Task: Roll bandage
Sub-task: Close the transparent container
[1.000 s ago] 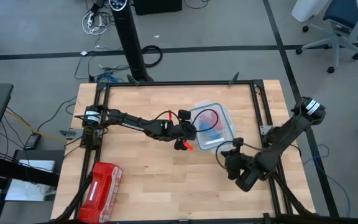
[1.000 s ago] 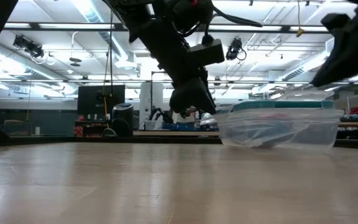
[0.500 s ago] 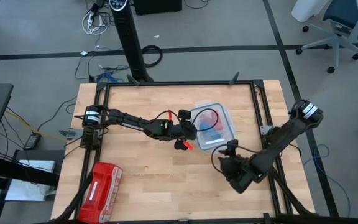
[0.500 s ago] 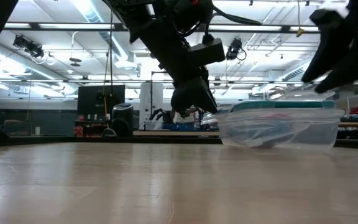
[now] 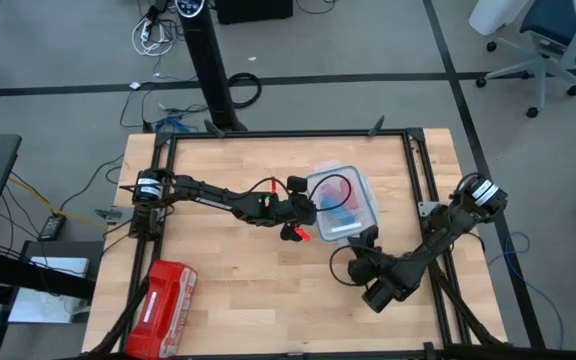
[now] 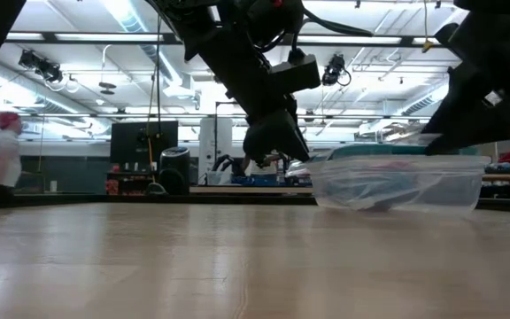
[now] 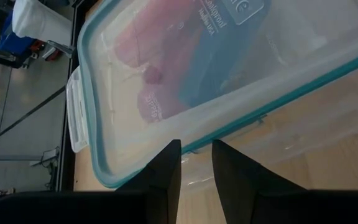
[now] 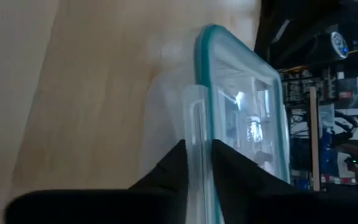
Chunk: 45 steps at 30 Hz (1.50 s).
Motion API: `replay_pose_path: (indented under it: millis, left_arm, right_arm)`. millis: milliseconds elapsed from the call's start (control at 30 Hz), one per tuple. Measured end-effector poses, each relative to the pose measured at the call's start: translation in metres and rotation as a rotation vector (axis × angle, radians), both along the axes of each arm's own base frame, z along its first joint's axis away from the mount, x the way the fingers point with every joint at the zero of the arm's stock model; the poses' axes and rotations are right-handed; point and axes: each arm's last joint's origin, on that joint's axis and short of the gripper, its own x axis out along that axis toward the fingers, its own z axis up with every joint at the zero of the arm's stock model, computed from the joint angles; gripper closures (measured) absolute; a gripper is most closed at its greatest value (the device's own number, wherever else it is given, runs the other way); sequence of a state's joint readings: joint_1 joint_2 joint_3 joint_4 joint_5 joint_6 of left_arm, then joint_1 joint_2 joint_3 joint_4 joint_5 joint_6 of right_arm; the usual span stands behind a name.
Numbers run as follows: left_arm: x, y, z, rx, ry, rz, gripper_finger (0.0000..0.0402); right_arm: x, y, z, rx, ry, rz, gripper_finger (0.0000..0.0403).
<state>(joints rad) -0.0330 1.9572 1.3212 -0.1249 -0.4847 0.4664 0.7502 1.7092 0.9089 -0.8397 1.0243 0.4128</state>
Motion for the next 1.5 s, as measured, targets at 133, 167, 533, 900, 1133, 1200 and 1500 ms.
replay_pose_path:
  millis: [133,167,533,900,1133,1200,1500]
  left_arm:
    - [0.0,0.0,0.0,-0.002,0.002,-0.002,0.0307]
    - [0.0,0.0,0.0,-0.002,0.002,-0.003,0.0307]
    - [0.0,0.0,0.0,-0.002,0.002,-0.002,0.0307]
    - [0.0,-0.001,0.0,-0.002,0.001,-0.003,0.0307]
    - [0.0,-0.001,0.0,-0.006,-0.003,0.0,0.0307]
    - [0.0,-0.001,0.0,-0.007,-0.004,0.001,0.0307]
    - [0.0,-0.001,0.0,-0.007,-0.003,0.001,0.0307]
  right_arm:
    - [0.001,0.001,0.007,-0.008,0.004,-0.002,0.0385]
    - [0.002,0.002,0.01,-0.007,0.01,-0.004,0.0389]
    - [0.0,0.001,0.048,-0.008,0.019,-0.136,0.039]
    - [-0.002,0.002,0.053,0.078,0.082,-0.207,0.0386]
    - [0.007,0.005,0.049,0.217,0.077,-0.241,0.0366]
    - [0.01,0.006,0.048,0.26,0.089,-0.24,0.0352]
    - [0.017,0.002,0.046,0.355,0.126,-0.28,0.0283]
